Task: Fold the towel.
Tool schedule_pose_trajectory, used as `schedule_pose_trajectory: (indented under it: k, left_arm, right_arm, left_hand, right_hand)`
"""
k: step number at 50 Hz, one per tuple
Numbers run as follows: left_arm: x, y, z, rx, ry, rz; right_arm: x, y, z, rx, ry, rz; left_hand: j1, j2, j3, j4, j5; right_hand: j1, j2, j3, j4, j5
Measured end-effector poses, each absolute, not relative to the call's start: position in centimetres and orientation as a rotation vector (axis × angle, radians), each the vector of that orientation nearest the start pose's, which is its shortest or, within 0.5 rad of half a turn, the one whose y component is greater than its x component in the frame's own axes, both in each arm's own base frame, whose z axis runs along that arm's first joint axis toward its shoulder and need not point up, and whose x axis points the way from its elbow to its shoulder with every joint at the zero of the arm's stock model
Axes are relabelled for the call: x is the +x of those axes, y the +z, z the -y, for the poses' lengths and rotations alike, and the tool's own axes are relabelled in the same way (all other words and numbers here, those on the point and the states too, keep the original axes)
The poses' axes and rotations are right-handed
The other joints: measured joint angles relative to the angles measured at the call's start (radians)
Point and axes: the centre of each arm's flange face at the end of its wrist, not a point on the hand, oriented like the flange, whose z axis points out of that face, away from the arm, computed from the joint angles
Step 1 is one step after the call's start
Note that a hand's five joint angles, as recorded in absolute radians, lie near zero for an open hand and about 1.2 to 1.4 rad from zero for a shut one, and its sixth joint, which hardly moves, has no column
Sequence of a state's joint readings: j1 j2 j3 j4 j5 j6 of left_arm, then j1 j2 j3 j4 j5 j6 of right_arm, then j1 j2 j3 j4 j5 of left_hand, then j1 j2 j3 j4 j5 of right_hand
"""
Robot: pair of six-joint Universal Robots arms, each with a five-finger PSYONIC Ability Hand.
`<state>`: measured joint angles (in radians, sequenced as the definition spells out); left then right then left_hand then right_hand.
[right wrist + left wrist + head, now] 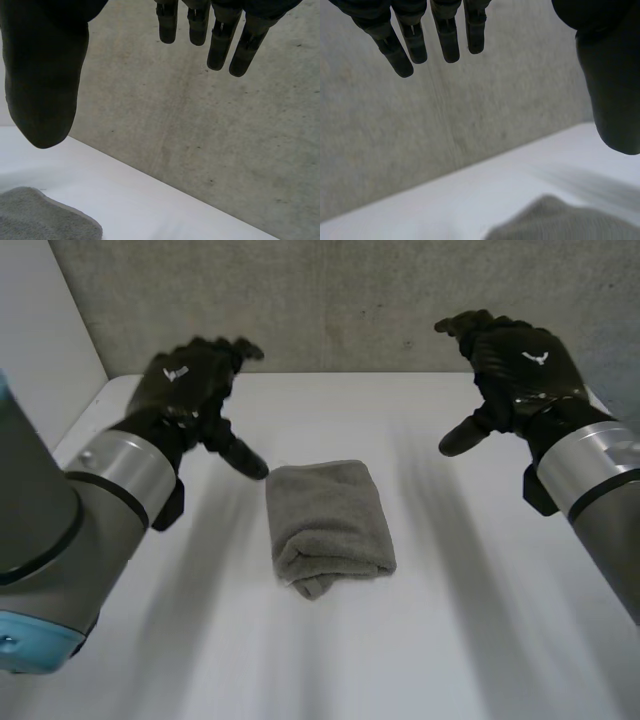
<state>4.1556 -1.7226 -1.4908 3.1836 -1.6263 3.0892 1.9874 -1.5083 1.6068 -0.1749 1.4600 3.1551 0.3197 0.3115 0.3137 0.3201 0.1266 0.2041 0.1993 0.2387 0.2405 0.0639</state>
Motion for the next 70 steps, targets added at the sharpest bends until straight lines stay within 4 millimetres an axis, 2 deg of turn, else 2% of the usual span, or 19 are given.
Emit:
schedule_pose_trajectory:
  k: [5, 13, 21, 26, 28, 31, 34, 38, 40, 41, 42, 44, 46, 49, 54, 56, 61, 64, 70]
  left_arm:
    - [-28.5, 26.6, 22.1, 0.62, -2.281, -2.564]
    - [-27.8, 23.7, 22.2, 0.639, -2.212, -2.567]
    - [-26.9, 23.0, 23.0, 0.594, -2.254, -2.514]
    - [-26.8, 23.1, 23.1, 0.585, -2.266, -2.504]
    - [-26.8, 23.2, 23.1, 0.584, -2.27, -2.501]
    - [-26.8, 23.3, 23.0, 0.582, -2.273, -2.499]
    - [-26.8, 23.4, 23.0, 0.581, -2.277, -2.497]
    - [-26.7, 23.6, 23.0, 0.576, -2.285, -2.491]
    - [-26.6, 23.9, 23.1, 0.567, -2.294, -2.482]
    - [-26.5, 24.0, 23.1, 0.565, -2.297, -2.479]
    - [-26.4, 24.2, 23.2, 0.556, -2.305, -2.471]
    - [-26.1, 24.6, 23.4, 0.538, -2.319, -2.455]
    - [-25.8, 25.1, 23.5, 0.518, -2.335, -2.437]
    - [-25.2, 25.8, 23.8, 0.483, -2.361, -2.406]
    - [-24.3, 26.9, 24.2, 0.434, -2.392, -2.364]
    - [-24.0, 27.1, 24.4, 0.421, -2.4, -2.352]
    - [-23.9, 27.3, 24.3, 0.417, -2.403, -2.347]
    - [-23.9, 27.2, 24.3, 0.421, -2.403, -2.35]
    - [-24.1, 27.2, 24.1, 0.432, -2.402, -2.354]
  right_arm:
    - [27.7, 26.9, 25.2, -0.553, -1.892, -1.866]
    - [32.3, 20.2, 26.2, -0.702, -1.591, -2.007]
    - [35.8, 14.5, 27.4, -0.783, -1.426, -2.096]
    - [36.8, 13.7, 27.9, -0.795, -1.431, -2.083]
    - [37.1, 14.2, 28.3, -0.795, -1.452, -2.062]
    - [37.4, 15.6, 28.7, -0.791, -1.498, -2.021]
    - [37.6, 18.9, 29.2, -0.779, -1.58, -1.942]
    - [37.3, 26.4, 29.2, -0.75, -1.747, -1.763]
    - [36.8, 31.3, 28.5, -0.731, -1.848, -1.64]
    - [36.7, 32.5, 28.3, -0.726, -1.87, -1.61]
    - [36.3, 34.9, 27.7, -0.72, -1.912, -1.548]
    - [35.7, 37.9, 26.7, -0.721, -1.953, -1.479]
    - [35.2, 39.4, 26.0, -0.747, -1.955, -1.467]
    - [34.7, 39.3, 25.6, -0.832, -1.911, -1.544]
    - [34.7, 33.6, 25.2, -1.134, -1.674, -1.838]
    - [34.7, 30.2, 24.7, -1.318, -1.498, -1.962]
    - [34.7, 26.7, 24.1, -1.499, -1.34, -2.024]
    - [35.0, 27.5, 24.3, -1.487, -1.435, -1.968]
    - [34.8, 35.1, 24.3, -1.225, -1.867, -1.671]
  left_hand:
    - [0.0, 0.0, 0.0, 0.0, 0.0]
    - [0.0, 0.0, 0.0, 0.0, 0.0]
    - [0.0, 0.0, 0.0, 0.0, 0.0]
    - [0.0, 0.0, 0.0, 0.0, 0.0]
    - [0.0, 0.0, 0.0, 0.0, 0.0]
    - [0.0, 0.0, 0.0, 0.0, 0.0]
    - [0.0, 0.0, 0.0, 0.0, 0.0]
    - [0.0, 0.0, 0.0, 0.0, 0.0]
    - [0.0, 0.0, 0.0, 0.0, 0.0]
    - [0.0, 0.0, 0.0, 0.0, 0.0]
    - [0.0, 0.0, 0.0, 0.0, 0.0]
    - [0.0, 0.0, 0.0, 0.0, 0.0]
    - [0.0, 0.0, 0.0, 0.0, 0.0]
    - [0.0, 0.0, 0.0, 0.0, 0.0]
    - [0.0, 0.0, 0.0, 0.0, 0.0]
    - [0.0, 0.0, 0.0, 0.0, 0.0]
    - [0.0, 0.0, 0.0, 0.0, 0.0]
    - [0.0, 0.0, 0.0, 0.0, 0.0]
    - [0.0, 0.0, 0.0, 0.0, 0.0]
  right_hand:
    - [0.0, 0.0, 0.0, 0.0, 0.0]
    - [0.066, 0.066, 0.031, 0.031, 0.037]
    - [0.531, 0.543, 0.499, 0.498, 0.5]
    - [0.968, 0.946, 0.865, 0.907, 0.904]
    - [1.105, 1.091, 1.005, 1.064, 1.06]
    - [1.11, 1.096, 1.018, 1.091, 1.071]
    - [1.11, 1.096, 1.022, 1.092, 1.071]
    - [1.11, 1.096, 1.077, 1.092, 1.071]
    - [1.11, 1.096, 1.085, 1.092, 1.071]
    - [1.11, 1.096, 1.086, 1.092, 1.071]
    - [1.11, 1.096, 1.087, 1.092, 1.071]
    - [1.11, 1.096, 1.087, 1.092, 1.071]
    - [1.11, 1.096, 1.089, 1.092, 1.077]
    - [1.11, 1.096, 1.092, 1.092, 1.078]
    - [1.11, 1.096, 1.092, 1.092, 1.078]
    - [1.11, 1.096, 1.092, 1.092, 1.078]
    - [1.11, 1.096, 1.092, 1.092, 1.078]
    - [1.11, 1.096, 1.092, 1.092, 1.078]
    - [1.11, 1.096, 1.092, 1.092, 1.078]
